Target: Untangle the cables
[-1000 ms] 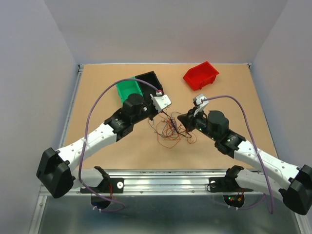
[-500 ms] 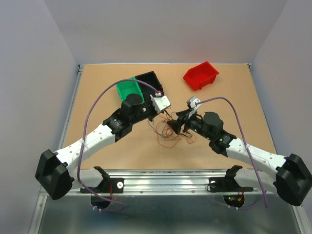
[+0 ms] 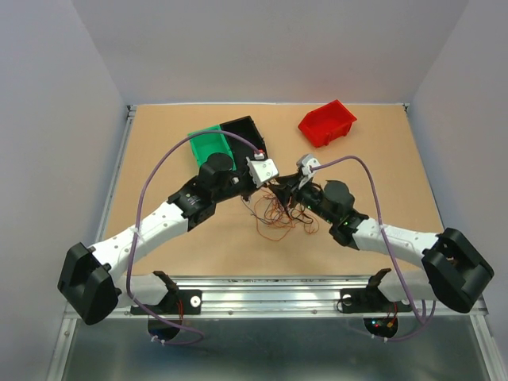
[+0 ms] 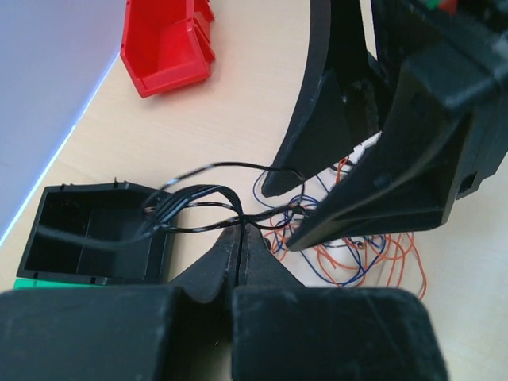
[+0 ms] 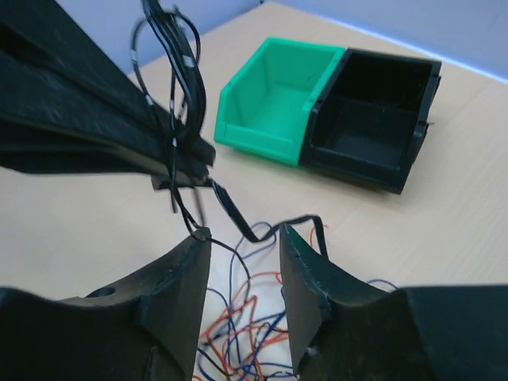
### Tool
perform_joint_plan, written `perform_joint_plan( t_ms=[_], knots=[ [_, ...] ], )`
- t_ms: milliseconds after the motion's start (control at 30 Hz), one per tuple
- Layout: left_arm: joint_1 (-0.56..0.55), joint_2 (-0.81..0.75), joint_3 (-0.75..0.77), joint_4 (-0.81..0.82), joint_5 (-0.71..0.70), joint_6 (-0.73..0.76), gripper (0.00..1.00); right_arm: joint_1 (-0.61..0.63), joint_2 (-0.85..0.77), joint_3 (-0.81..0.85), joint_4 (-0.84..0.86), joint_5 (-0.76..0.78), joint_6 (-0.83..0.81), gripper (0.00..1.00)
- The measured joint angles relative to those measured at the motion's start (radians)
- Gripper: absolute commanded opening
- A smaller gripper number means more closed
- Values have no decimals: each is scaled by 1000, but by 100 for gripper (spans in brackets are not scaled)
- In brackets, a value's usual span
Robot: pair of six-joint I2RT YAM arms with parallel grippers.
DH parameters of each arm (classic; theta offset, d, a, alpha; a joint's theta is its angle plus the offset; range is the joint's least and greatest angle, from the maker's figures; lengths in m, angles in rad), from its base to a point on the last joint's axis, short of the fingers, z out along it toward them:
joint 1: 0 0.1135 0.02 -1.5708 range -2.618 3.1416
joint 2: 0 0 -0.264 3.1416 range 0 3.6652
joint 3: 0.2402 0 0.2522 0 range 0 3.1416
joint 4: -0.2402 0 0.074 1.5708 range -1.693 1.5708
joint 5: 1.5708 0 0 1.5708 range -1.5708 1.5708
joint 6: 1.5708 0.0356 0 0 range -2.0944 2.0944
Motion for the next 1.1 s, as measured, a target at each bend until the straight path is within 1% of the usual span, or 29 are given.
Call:
perform_joint_plan(
  t_ms=[33,67,133,300,433,567,600,733,833,900,967,1100],
  knots=[
    [0,2,0,-3,3,0,0,0,0,0,13,0,0,26],
    [0,5,0,-5,6,-1,0,0,-2,0,32,0,0,12],
    [0,13,2,-11,10,-3,0,0,-8,-3,56,1,-1,1],
    [0,24,2,-22,7,-4,0,0,-79,-46,91,37,-1,0],
    [1,32,3,-22,-20,-4,0,0,-189,-108,101,136,17,1],
    [9,70,17,-26,-43,-8,0,0,-381,-177,67,325,63,0],
    [11,81,21,-26,-46,-10,0,0,-407,-179,55,365,76,1],
    [19,97,28,-34,-77,-14,0,1,-594,-182,-100,562,124,1],
    [35,114,45,-34,-124,-27,0,1,-708,-182,-194,671,153,0],
    [60,140,65,-34,-146,-41,0,0,-778,-183,-254,718,169,1],
    [89,159,77,-33,-153,-52,0,1,-818,-183,-296,727,177,1],
    [139,162,84,-49,-132,-68,0,1,-803,-182,-412,729,198,1]
  ],
)
